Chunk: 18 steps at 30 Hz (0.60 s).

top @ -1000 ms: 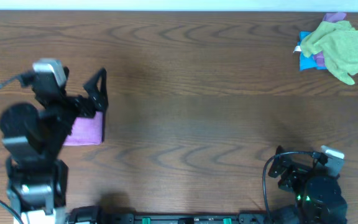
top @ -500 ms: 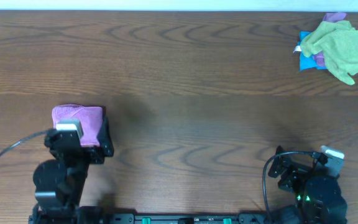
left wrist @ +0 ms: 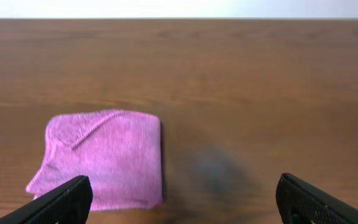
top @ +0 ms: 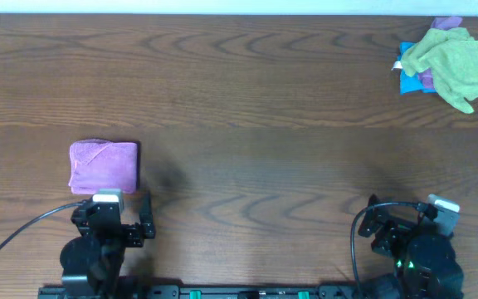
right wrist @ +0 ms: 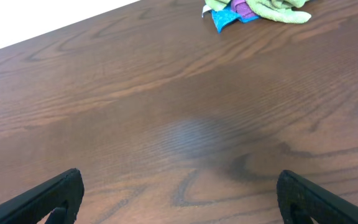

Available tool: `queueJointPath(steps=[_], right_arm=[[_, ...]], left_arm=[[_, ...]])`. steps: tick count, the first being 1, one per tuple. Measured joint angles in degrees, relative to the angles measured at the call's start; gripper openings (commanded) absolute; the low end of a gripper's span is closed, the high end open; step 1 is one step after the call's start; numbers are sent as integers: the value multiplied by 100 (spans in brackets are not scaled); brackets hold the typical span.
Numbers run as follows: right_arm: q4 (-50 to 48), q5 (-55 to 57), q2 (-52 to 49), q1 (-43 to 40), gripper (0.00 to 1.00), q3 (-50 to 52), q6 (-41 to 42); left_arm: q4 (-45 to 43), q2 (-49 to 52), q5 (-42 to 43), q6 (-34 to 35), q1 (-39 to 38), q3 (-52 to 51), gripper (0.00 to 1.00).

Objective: Fold the cloth

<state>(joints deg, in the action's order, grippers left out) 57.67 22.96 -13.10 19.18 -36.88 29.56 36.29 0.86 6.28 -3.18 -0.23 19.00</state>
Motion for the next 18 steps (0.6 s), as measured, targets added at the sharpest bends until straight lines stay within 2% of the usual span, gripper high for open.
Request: queueJointPath(steps=[18], right_arm=[[-4,2,0,0,99,0,0]], left_arm=[[1606,-24,-35,-177,-2,-98,95]])
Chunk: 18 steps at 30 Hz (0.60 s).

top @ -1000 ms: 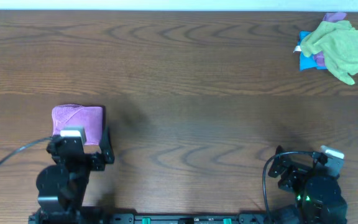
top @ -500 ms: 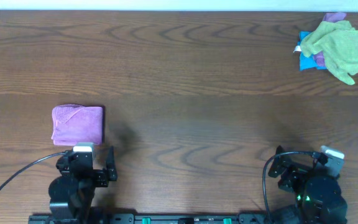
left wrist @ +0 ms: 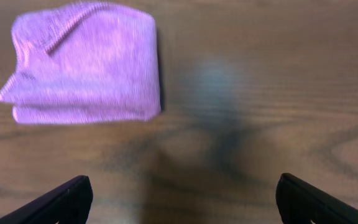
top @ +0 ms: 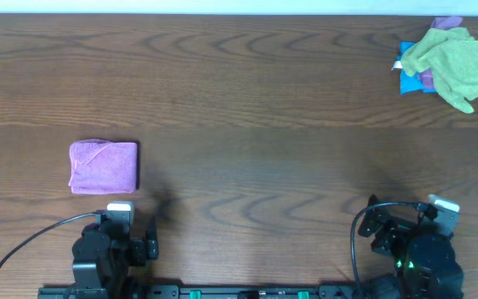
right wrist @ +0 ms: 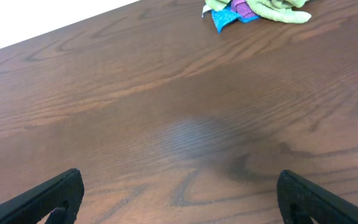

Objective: Fold the cloth

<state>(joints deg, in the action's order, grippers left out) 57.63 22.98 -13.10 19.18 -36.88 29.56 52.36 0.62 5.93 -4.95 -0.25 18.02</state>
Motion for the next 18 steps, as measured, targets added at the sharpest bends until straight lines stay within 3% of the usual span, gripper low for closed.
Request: queueJointPath(steps=[18], right_arm=[[4,0,0,0,99,0,0]], left_arm=[[107,0,0,15,0,22,95]])
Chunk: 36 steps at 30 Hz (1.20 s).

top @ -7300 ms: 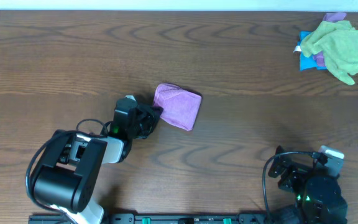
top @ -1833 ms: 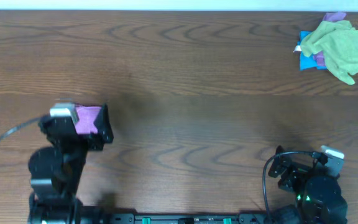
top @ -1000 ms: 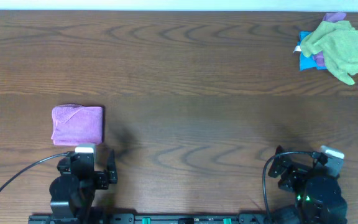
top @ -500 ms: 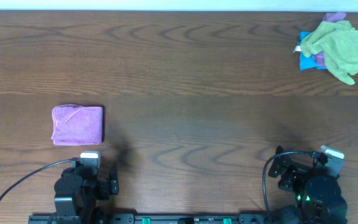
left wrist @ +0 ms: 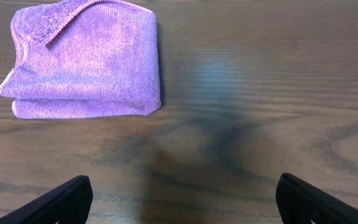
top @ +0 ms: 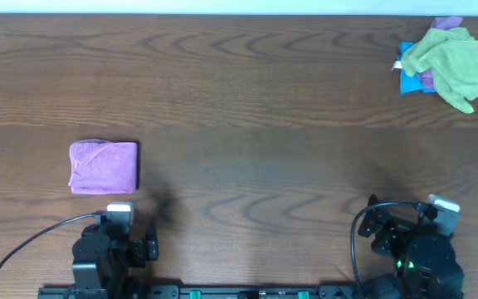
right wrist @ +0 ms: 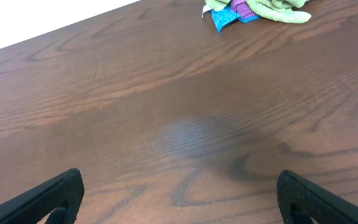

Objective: Fold the cloth

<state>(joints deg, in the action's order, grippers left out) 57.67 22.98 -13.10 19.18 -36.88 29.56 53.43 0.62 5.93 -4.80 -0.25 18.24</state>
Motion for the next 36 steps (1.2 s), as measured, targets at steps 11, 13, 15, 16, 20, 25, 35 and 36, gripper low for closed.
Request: queueJointPath(steps=[11,13,15,16,20,25,35,36], right_arm=[[-2,0,0,0,99,0,0],[-2,0,0,0,99,0,0],[-2,0,0,0,99,0,0],[-2,0,0,0,99,0,-2],[-2,-2,0,-46,99,0,-17],[-114,-35,0,-549,99,59,-212],[-787,-1353,649,-1467,99,1071,-2430],[-800,-1508,728,-1545,99,1187,-2588]], left_arm=[[0,0,0,0,0,0,96],[0,0,0,0,0,0,96],[0,0,0,0,0,0,95],[0,0,0,0,0,0,95],[0,0,0,0,0,0,96],[0,0,0,0,0,0,95],[9,0,-4,2,-2,7,96],[11,0,-2,2,-4,7,95]])
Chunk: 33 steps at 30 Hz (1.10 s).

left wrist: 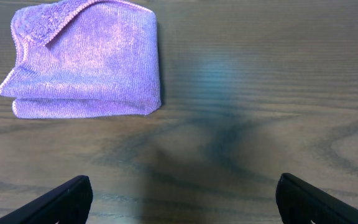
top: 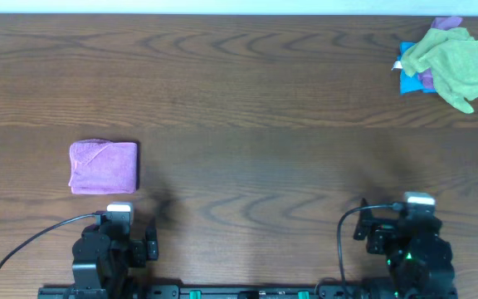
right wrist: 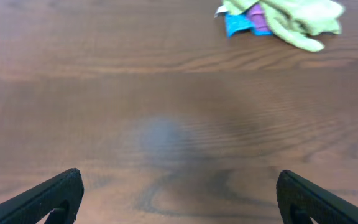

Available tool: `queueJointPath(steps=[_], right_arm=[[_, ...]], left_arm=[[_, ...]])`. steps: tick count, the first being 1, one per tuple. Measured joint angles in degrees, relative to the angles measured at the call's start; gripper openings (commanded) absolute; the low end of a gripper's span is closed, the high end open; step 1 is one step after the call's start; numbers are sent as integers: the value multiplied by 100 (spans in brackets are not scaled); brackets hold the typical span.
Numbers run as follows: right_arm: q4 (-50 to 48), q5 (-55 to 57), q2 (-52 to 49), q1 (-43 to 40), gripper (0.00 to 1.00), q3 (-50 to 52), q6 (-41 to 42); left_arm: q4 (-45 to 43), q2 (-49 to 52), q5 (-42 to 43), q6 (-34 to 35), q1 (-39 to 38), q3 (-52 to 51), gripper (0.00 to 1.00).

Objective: Fold the cloth

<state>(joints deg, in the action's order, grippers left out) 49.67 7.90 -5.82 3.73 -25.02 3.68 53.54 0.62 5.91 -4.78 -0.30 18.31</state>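
A purple cloth (top: pixel 104 167) lies folded into a small rectangle on the left of the wooden table (top: pixel 247 100); the left wrist view shows the purple cloth (left wrist: pixel 82 59) with its layered edge toward the camera. My left gripper (left wrist: pixel 182 199) stands open, pulled back near the table's front edge, apart from the cloth. In the overhead view the left gripper (top: pixel 131 241) sits at the bottom left. My right gripper (right wrist: pixel 179 199) is open over bare wood at the bottom right, where the right gripper (top: pixel 405 228) shows from overhead.
A heap of green, blue and purple cloths (top: pixel 446 60) lies at the far right corner, and the heap of cloths (right wrist: pixel 278 17) also shows at the top of the right wrist view. The table's far edge runs along the top.
My right arm has turned to face straight up the table; the heap of cloths sits further right in its view. The left arm and the folded cloth have not moved.
At first my left gripper was open close behind the folded purple cloth. It then stood drawn back toward the front edge, leaving the cloth folded on the table, and stayed there. The right arm rested at the front right, then turned straight by now.
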Motion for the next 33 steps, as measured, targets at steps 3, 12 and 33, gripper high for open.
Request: queueJointPath(steps=[3,12,33], right_arm=[[-35,-271,142,-149,99,254,-275],[-111,-584,439,-188,99,802,-511],[-278,-815,490,-190,99,1394,-566]], left_arm=[[0,0,-2,0,-7,0,95],[2,0,-4,0,-15,2,95],[2,0,-13,0,-15,2,96]])
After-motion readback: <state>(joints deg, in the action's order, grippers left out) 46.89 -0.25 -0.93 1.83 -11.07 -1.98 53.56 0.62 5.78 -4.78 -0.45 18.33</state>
